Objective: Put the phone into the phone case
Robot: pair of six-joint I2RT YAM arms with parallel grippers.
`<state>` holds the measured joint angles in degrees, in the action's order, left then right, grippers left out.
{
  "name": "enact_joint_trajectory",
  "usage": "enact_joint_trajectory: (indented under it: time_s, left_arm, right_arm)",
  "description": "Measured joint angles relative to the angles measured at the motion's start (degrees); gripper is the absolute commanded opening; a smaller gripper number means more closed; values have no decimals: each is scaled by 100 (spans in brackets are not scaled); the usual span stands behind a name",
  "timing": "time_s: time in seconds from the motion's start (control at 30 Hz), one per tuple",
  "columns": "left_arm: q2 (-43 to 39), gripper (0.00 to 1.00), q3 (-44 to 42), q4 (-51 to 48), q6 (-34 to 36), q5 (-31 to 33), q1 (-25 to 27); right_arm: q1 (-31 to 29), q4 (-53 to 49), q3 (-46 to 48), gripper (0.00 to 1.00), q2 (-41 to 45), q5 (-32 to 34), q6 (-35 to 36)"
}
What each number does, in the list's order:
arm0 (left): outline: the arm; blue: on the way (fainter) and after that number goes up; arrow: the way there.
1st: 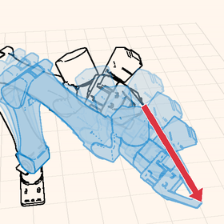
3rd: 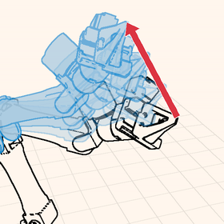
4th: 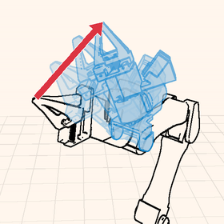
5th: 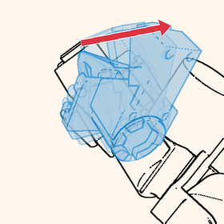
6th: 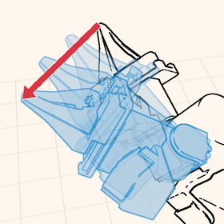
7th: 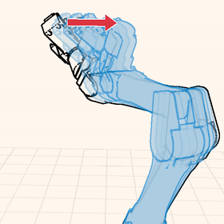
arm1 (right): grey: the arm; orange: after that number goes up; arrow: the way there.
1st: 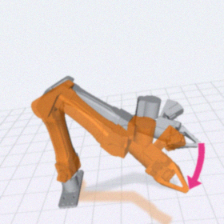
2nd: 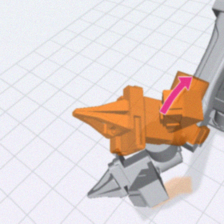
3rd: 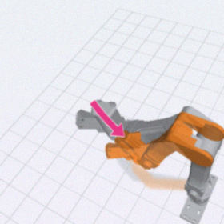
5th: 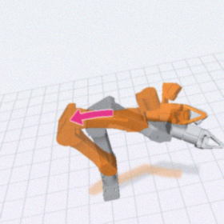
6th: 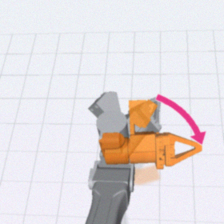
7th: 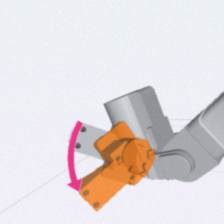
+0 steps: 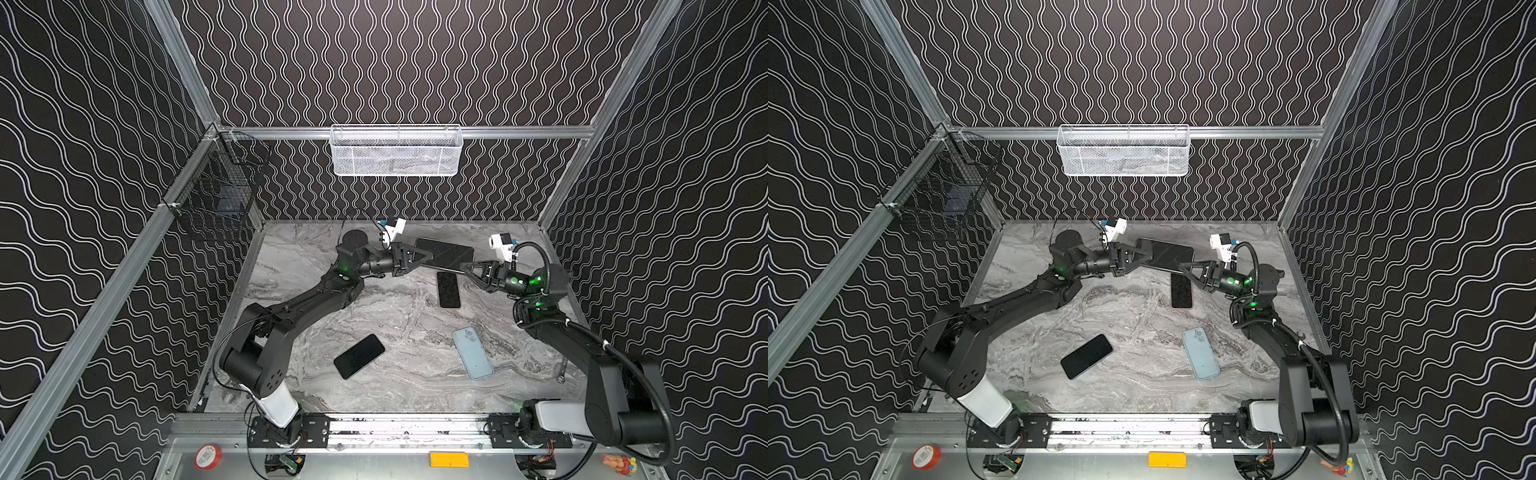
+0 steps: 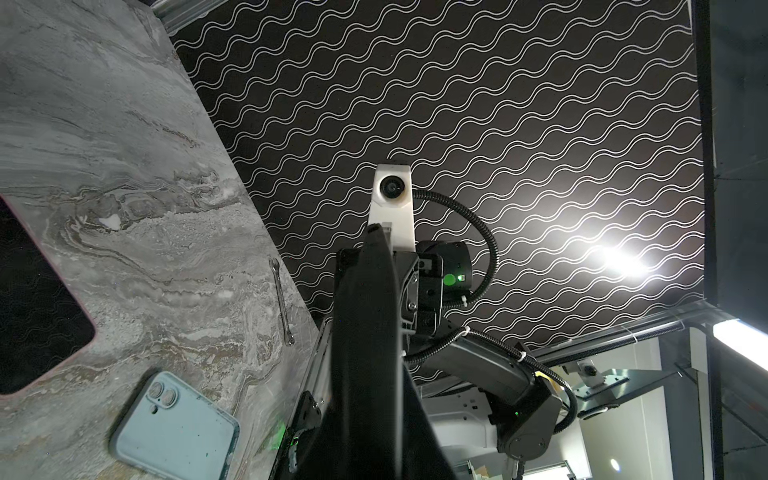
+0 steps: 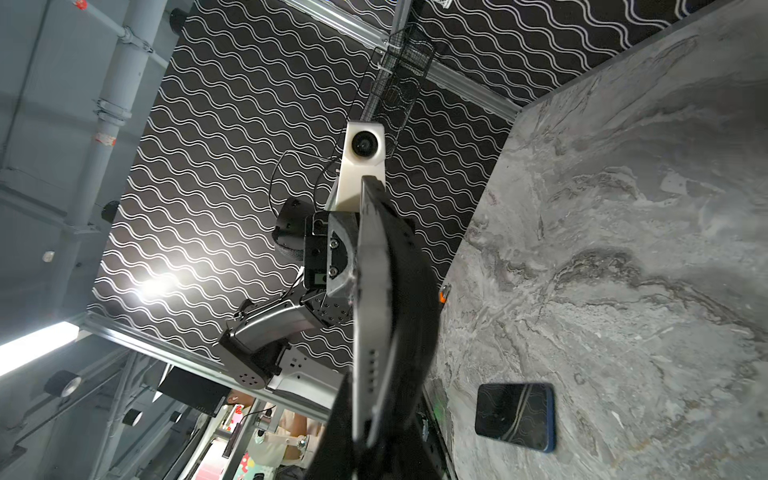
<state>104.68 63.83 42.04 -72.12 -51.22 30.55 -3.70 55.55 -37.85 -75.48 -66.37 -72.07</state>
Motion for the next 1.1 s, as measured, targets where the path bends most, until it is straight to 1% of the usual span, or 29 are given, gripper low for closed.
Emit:
enact_joint_trajectory:
  time_s: [0.13, 0.2, 0.3, 0.43, 0.57, 0.73, 0.8, 0.93, 1.07, 1.1]
  left_arm:
    - [0, 0, -44, 168, -24, 17, 4]
    - [0, 0, -105, 249, -42, 15, 7]
    - [-4, 0, -236, 358, -46, -7, 7]
    - [-22, 0, -402, 459, -125, -46, 7]
    - [-120, 0, -503, 411, -127, -164, 7]
    - [-177, 0, -505, 278, -125, -214, 2]
    - [-177, 0, -505, 234, -94, -208, 0]
    - [-179, 0, -505, 144, -83, -216, -2]
    - [-225, 0, -505, 109, -83, -240, -2]
    - [-256, 0, -505, 90, -81, -251, 0]
  right_arm:
    - [-4, -1692, -437, 33, 337, 267, 1215]
    - [-4, -2227, -621, 37, 400, 367, 1606]
    - [20, -2651, -761, 38, 380, 448, 1932]
    - [50, -2682, -774, 35, 234, 455, 2002]
    - [72, -2312, -756, 27, 85, 457, 1904]
    - [74, -1840, -748, 10, -61, 365, 1700]
    - [74, -1681, -732, 1, -111, 323, 1565]
    - [76, -1543, -671, 0, -144, 295, 1436]
    - [72, -1641, -645, 0, -26, 352, 1611]
    - [72, -1738, -645, 2, 37, 378, 1703]
